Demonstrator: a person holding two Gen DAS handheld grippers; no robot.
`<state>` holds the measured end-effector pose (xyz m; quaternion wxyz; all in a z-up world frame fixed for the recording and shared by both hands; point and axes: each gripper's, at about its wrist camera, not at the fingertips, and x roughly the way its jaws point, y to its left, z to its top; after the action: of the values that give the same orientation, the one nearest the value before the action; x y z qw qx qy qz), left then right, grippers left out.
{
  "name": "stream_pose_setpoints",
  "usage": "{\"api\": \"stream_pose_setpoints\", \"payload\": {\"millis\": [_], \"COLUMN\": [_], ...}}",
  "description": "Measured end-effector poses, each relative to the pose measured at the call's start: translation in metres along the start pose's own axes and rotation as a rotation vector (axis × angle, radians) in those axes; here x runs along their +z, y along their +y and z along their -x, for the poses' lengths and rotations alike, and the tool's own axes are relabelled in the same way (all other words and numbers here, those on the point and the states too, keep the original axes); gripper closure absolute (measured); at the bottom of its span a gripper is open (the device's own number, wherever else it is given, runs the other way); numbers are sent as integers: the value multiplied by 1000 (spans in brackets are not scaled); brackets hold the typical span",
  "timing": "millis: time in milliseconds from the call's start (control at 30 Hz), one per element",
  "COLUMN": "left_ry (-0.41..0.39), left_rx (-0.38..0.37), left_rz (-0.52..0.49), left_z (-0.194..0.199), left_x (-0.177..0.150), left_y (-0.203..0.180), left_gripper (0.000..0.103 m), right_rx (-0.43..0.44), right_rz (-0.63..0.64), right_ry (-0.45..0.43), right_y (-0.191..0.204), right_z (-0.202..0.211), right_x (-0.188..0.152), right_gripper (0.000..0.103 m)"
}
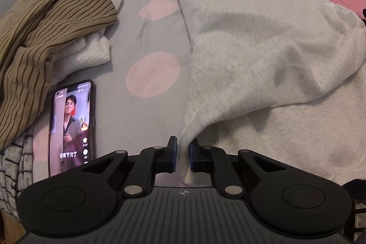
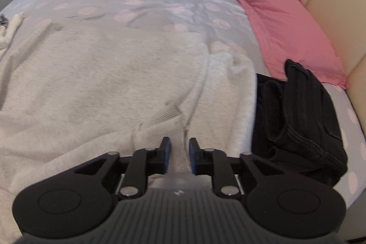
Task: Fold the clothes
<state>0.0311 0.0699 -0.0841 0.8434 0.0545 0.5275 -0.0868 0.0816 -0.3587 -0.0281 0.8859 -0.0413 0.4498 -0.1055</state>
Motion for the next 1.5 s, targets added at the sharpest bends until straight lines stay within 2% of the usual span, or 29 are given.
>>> {"api": "stream_pose_setpoints", "payload": {"millis": [100,267,400,533,633,800,1133,1400,1500], "left_ry": [-42,-174,-164,-165,-182,-196,-225,-186,-182], "left_rx": [-8,-20,-26,-15,-5,-26,1,-41,-66], "left_rz": [23,73,94,73,45,56,67,145,172], "left_z": [13,37,31,27,27,26,15,3,6], "left_x": [1,13,19,22,26,37,69,91,101], "left_y": [0,1,-1,-9,-17,-24,-32,-26,-14], "left_gripper": [94,80,79,73,73,73,72,71,63], "right_rx": [9,35,30,43,46,49,106,149,172], "right_rz": [-30,-14,33,59,95,157,253,345,385], "right_ry": [-30,-66,-76,-85,-88,-103,-81,-77,-70], "right_y": [-6,3,16,26,36,54,88,120,131], "right_z": [4,7,5,3,2,1,-8,-13,-15], "right_x": [0,2,3,3,4,8,12,20,26], "right_gripper": [63,50,43,38,37,28,28,27,27]}}
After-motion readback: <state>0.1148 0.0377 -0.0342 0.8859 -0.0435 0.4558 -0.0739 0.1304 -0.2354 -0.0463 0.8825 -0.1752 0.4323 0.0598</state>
